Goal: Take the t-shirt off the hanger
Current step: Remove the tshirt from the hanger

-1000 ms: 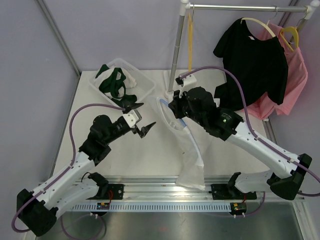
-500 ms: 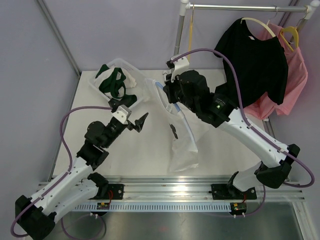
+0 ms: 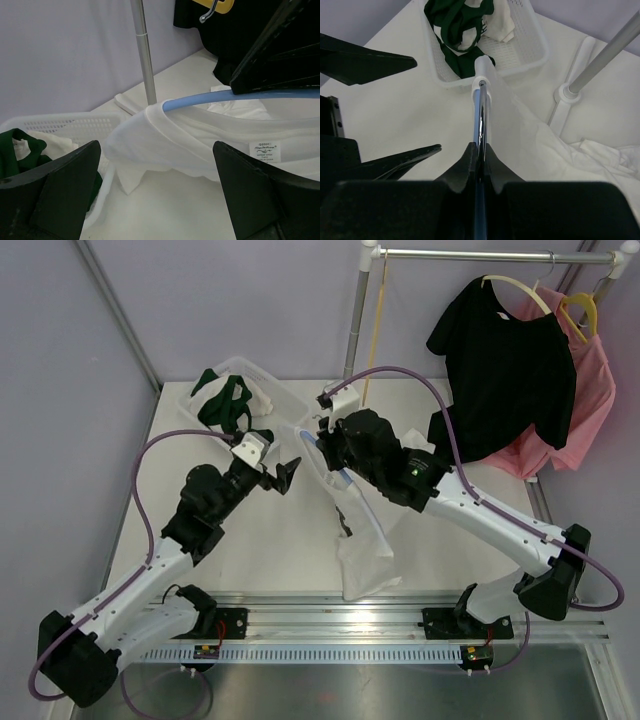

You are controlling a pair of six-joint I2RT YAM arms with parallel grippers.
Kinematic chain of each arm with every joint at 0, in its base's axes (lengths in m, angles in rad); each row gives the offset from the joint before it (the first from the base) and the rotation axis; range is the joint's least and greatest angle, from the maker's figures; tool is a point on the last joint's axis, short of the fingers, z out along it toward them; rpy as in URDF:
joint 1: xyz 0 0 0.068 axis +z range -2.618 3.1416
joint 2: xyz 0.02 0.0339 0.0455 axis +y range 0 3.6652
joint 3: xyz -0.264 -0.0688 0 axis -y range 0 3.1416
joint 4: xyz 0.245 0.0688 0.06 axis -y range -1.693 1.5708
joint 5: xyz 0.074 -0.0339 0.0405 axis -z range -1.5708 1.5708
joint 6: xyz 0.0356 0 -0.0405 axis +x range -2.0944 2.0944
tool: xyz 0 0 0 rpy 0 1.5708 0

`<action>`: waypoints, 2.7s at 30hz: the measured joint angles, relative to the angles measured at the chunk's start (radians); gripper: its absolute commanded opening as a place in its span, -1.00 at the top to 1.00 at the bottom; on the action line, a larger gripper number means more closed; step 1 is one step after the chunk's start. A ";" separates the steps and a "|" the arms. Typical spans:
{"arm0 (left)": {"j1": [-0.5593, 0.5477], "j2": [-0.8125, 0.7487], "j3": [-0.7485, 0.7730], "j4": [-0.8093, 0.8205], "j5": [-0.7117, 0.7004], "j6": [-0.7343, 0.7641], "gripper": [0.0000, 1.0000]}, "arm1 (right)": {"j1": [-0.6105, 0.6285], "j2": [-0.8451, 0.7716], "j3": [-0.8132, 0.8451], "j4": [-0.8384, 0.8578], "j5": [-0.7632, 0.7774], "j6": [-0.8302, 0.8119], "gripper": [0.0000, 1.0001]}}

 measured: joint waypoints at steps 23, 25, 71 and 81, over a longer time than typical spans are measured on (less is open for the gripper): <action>0.061 0.114 0.061 -0.036 0.060 -0.070 -0.83 | 0.047 -0.029 -0.047 0.091 0.056 -0.005 1.00; 0.080 0.123 0.066 -0.039 0.079 -0.083 -0.78 | 0.050 -0.029 -0.047 0.092 0.057 -0.005 1.00; 0.217 0.215 0.104 -0.024 0.361 -0.214 1.00 | 0.126 -0.001 -0.044 0.099 0.130 -0.023 1.00; 0.218 0.170 0.104 -0.051 0.346 -0.167 1.00 | 0.130 0.109 0.130 -0.034 0.184 -0.009 1.00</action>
